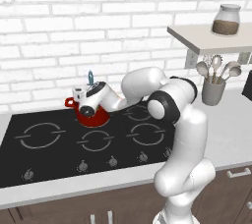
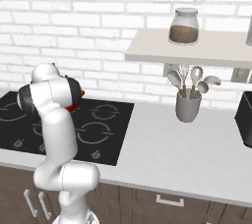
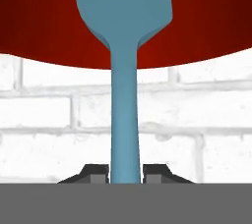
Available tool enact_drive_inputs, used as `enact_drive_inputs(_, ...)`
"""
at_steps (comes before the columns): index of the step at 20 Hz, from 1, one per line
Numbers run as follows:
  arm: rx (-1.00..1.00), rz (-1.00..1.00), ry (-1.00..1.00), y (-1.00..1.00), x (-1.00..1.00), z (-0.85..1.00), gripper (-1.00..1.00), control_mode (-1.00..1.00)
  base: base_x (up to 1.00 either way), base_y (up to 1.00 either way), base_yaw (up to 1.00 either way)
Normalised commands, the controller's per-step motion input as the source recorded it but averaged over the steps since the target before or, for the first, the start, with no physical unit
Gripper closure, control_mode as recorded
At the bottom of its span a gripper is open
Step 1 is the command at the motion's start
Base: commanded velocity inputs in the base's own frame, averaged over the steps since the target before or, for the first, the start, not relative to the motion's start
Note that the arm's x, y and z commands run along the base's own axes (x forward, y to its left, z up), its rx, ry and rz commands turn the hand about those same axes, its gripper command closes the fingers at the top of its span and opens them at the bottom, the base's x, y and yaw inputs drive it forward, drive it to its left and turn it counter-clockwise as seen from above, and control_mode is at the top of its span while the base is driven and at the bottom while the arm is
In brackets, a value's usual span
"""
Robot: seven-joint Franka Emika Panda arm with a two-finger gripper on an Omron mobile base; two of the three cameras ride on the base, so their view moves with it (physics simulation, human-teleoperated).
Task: Put the lime and lime in the pot. Retrieve the spatula and lightly stir the vegetables in the pot.
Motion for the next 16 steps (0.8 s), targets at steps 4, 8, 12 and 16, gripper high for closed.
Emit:
enact_drive_inputs(4, 0.00, 0.08, 0.00, 0.00, 0.12, -0.25, 1.00, -1.00, 0.00, 0.00, 0.00)
enact_drive_inputs(8, 0.00, 0.07, 0.01, 0.00, 0.10, -0.25, 1.00, -1.00, 0.00, 0.00, 0.00)
enact_drive_inputs(12, 0.00, 0.07, 0.01, 0.00, 0.06, -0.30, 1.00, -1.00, 0.00, 0.00, 0.00)
enact_drive_inputs(16, 0.00, 0.08, 0.00, 0.00, 0.00, -0.43, 1.00, -1.00, 0.00, 0.00, 0.00)
